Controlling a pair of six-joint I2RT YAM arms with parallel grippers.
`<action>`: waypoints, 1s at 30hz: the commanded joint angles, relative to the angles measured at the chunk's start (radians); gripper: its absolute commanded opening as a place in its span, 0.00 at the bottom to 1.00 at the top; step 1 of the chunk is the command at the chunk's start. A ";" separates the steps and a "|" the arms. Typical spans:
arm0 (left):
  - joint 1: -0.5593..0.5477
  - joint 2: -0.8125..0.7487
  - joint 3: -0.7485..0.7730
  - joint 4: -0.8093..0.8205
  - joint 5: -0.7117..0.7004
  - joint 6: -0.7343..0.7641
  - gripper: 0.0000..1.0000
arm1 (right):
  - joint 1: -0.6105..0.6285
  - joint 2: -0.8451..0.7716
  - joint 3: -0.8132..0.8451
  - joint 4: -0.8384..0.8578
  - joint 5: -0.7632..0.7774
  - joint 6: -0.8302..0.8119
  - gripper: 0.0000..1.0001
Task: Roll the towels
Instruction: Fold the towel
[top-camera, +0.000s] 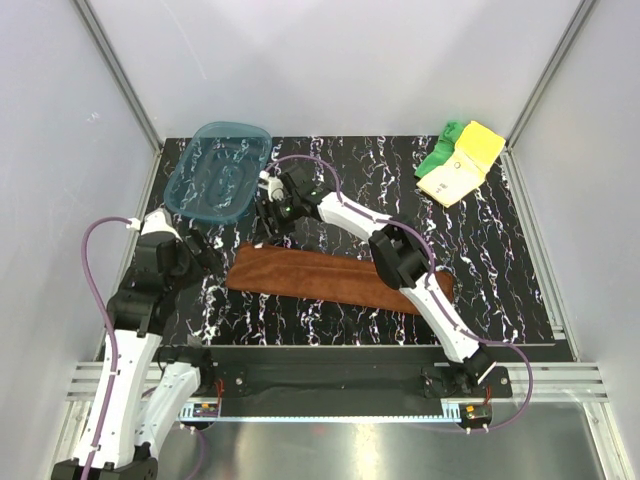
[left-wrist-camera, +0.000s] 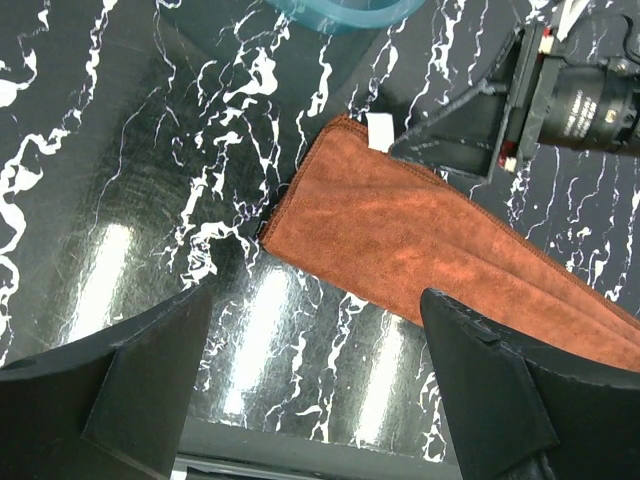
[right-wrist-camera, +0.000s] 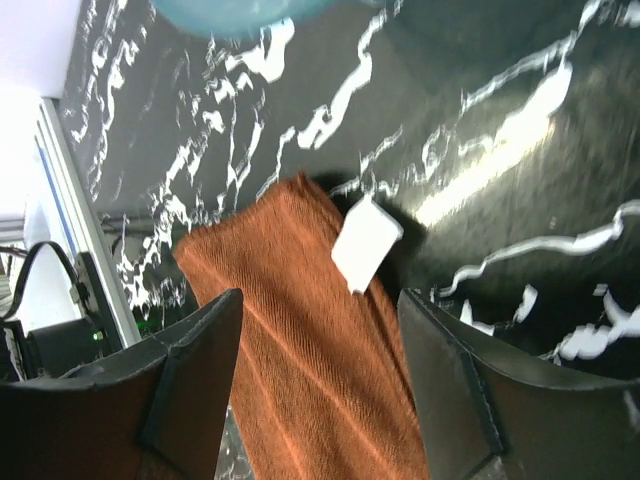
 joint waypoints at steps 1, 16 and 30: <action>0.004 -0.033 -0.014 0.050 0.023 0.030 0.91 | -0.006 0.051 0.086 0.042 -0.040 0.002 0.71; 0.004 -0.037 -0.021 0.065 0.029 0.031 0.90 | 0.072 0.139 0.163 -0.060 0.073 -0.085 0.63; 0.004 -0.044 -0.023 0.067 0.033 0.036 0.90 | 0.083 0.142 0.122 -0.063 0.175 -0.104 0.15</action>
